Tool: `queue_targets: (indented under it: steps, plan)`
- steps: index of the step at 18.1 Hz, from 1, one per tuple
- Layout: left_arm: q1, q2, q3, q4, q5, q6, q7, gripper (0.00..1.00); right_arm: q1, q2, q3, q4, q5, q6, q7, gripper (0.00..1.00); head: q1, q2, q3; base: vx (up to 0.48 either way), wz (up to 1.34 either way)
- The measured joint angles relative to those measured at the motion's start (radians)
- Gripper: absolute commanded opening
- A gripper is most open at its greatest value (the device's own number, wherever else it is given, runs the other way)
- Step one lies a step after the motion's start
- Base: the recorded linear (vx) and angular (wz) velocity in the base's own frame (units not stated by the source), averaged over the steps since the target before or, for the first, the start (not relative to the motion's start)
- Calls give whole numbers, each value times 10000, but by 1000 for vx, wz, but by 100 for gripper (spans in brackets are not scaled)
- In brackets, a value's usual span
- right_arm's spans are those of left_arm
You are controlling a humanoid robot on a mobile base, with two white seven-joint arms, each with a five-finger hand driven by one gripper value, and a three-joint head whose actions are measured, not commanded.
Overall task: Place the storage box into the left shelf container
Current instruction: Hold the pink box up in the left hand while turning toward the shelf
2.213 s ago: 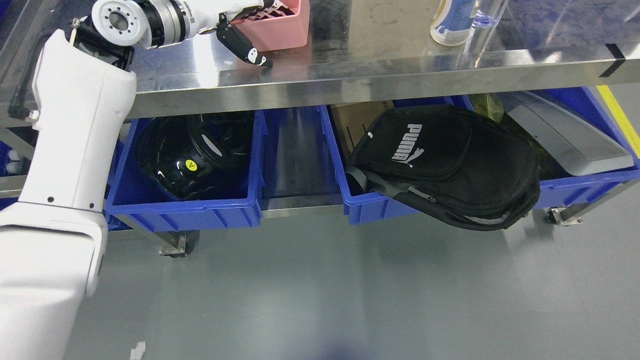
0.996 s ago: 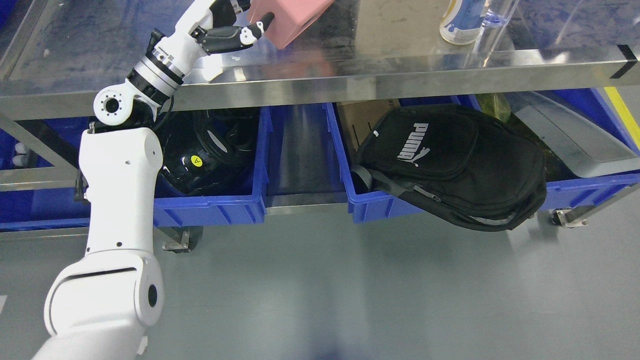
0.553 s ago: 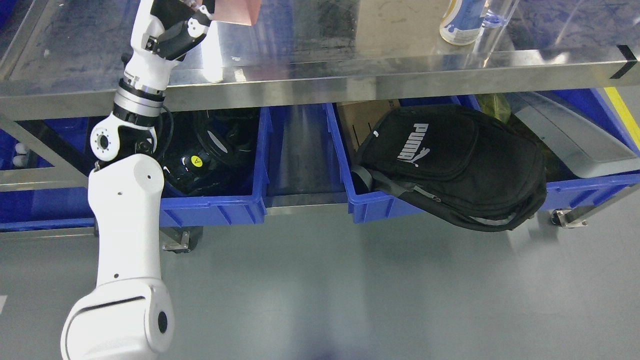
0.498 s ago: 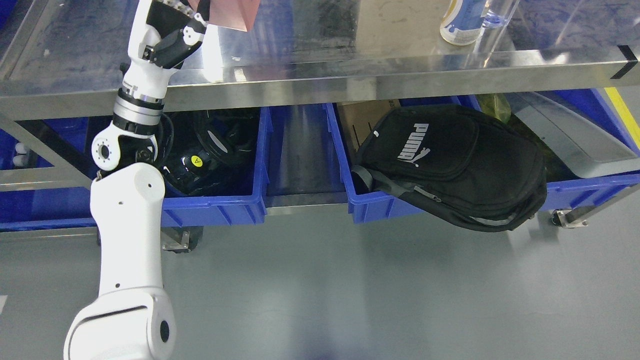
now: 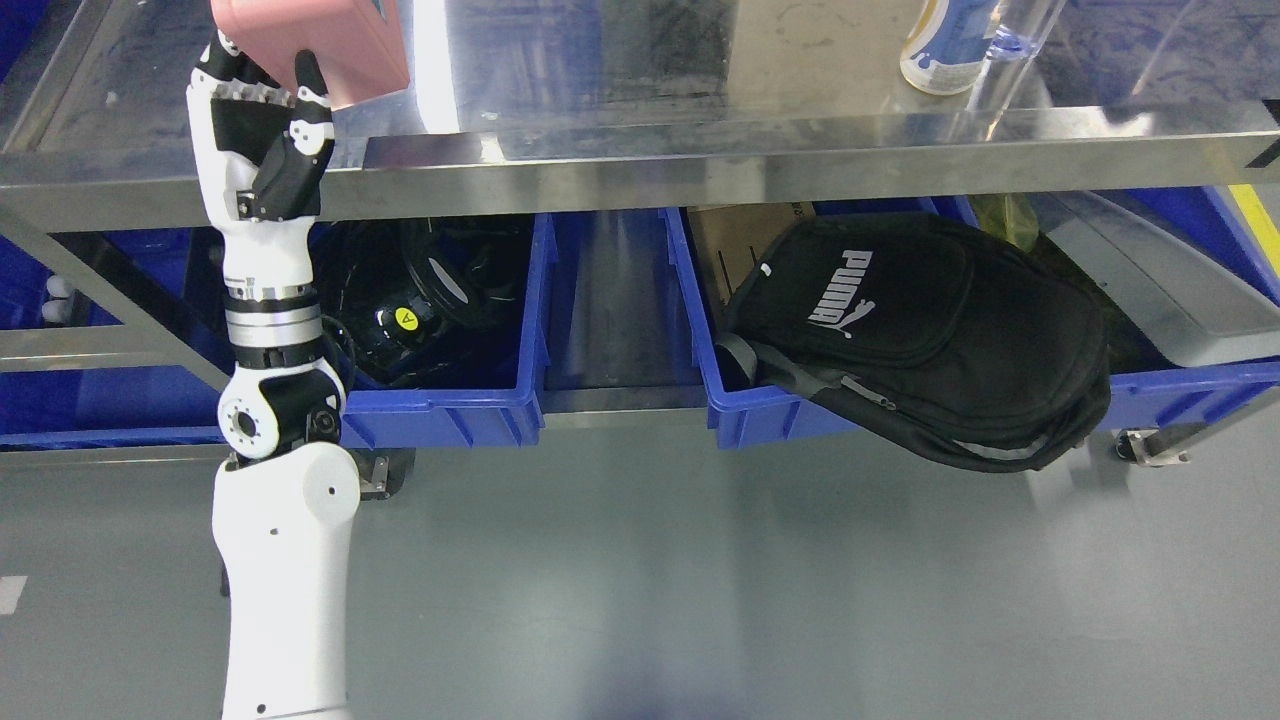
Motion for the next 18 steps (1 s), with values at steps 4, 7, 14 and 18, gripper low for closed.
queue_targets:
  steps: [4, 7, 14, 18]
  plan:
    - [1003, -19, -509, -1084, -127, -107, 369, 2, 2, 0, 0, 0, 0, -1, 2, 100, 0, 0, 0, 5, 518]
    - [1523, -32, -784, -1687, -174, -267, 422, 2, -4, 0, 0, 0, 0, -1, 25, 100, 0, 0, 0, 29, 1115]
    - [2387, -49, -1183, -2547, -220, -570, 417, 2, -8, 0, 0, 0, 0, -1, 42, 100, 0, 6, 0, 112, 1444]
    - [2911, -54, -1285, -2819, -228, -628, 414, 2, -8, 0, 0, -1, 0, -1, 56, 100, 0, 6, 0, 206, 1276]
